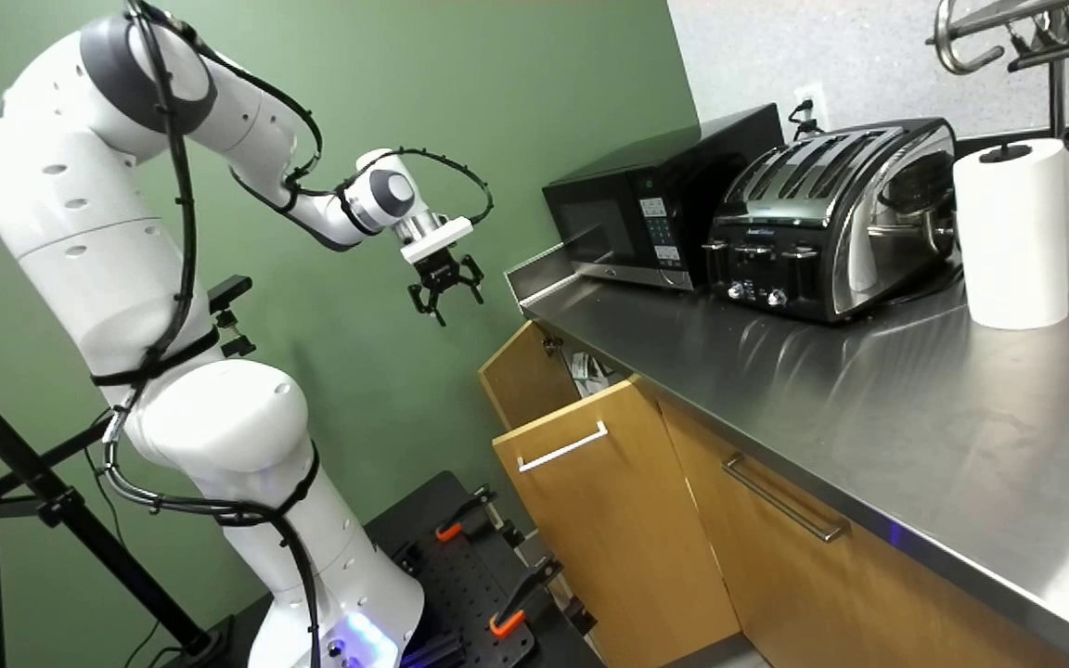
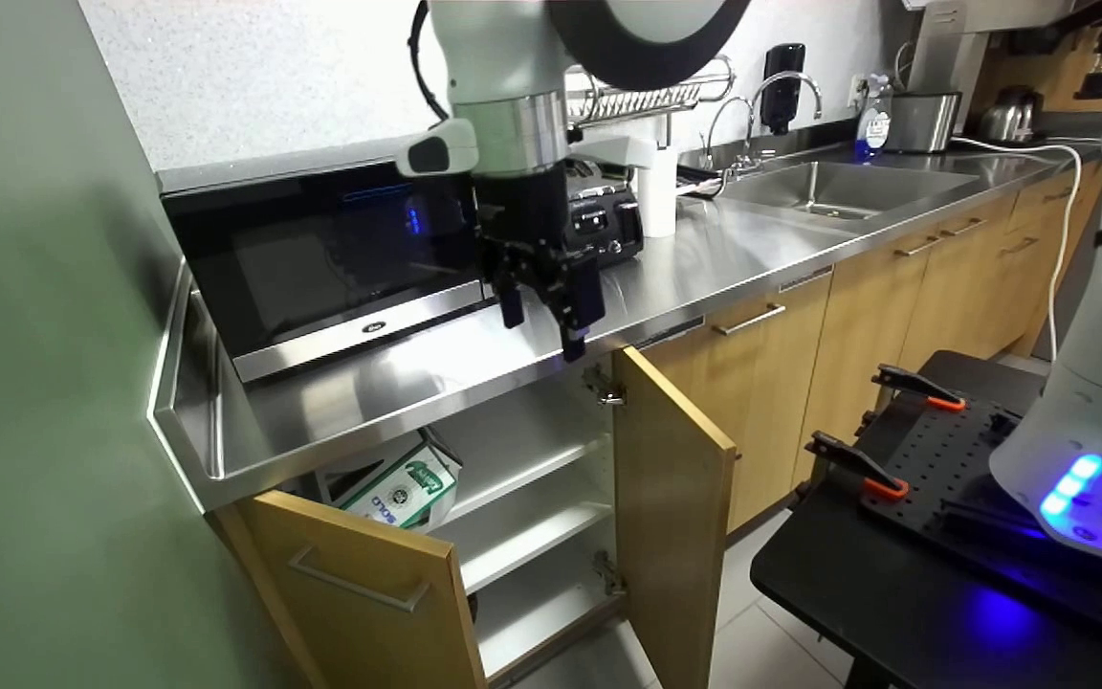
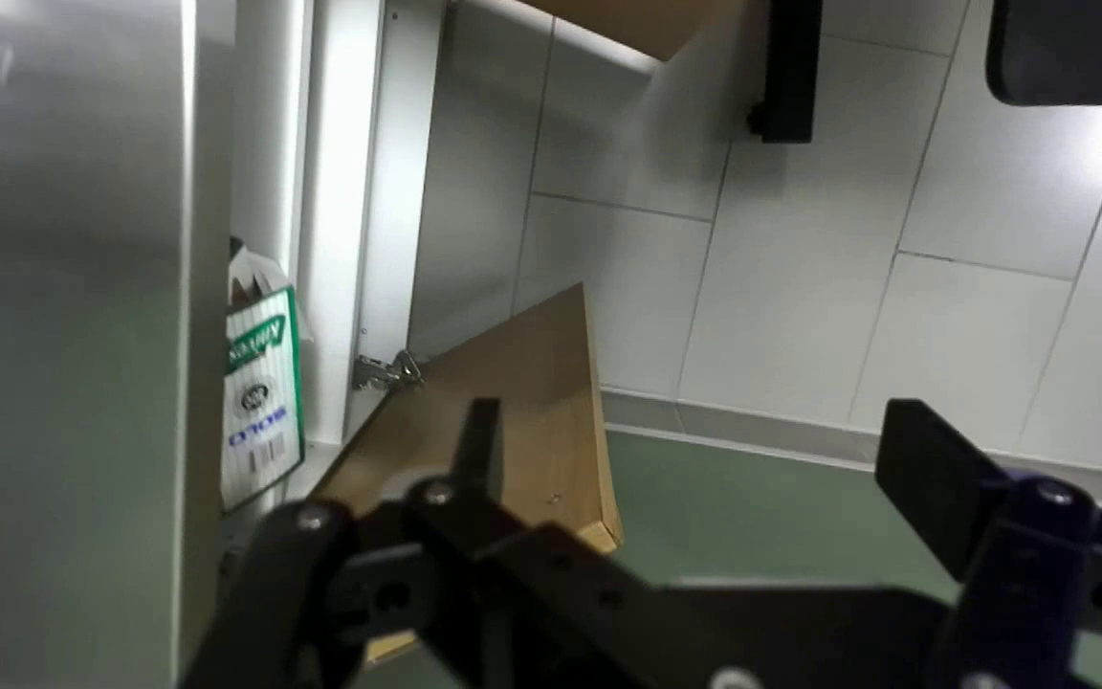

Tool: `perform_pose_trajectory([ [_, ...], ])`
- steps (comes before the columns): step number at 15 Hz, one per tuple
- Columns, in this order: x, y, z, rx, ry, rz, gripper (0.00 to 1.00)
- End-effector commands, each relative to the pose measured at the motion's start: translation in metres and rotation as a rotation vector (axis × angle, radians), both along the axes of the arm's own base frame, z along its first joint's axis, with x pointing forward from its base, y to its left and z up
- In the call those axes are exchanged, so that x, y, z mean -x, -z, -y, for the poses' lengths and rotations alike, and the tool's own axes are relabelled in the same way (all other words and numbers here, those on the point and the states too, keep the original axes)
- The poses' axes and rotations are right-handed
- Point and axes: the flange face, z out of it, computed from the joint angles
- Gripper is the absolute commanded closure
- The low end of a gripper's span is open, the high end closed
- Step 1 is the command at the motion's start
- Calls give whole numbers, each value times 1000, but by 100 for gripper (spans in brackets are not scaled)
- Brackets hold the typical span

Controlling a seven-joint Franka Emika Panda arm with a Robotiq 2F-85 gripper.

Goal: Close the left side of the drawer

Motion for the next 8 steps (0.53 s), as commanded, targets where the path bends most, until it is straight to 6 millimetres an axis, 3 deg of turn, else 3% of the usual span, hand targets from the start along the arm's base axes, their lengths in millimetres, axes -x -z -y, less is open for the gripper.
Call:
perform_pose_trajectory([
  [1, -17, 22, -51, -15, -179, -43, 0],
  [4, -16, 44, -82, -19, -236, -71, 0],
  [5, -7, 38, -66, -21, -199, -62, 0],
  [8, -12, 52, -81, -27, -219, -79, 0],
])
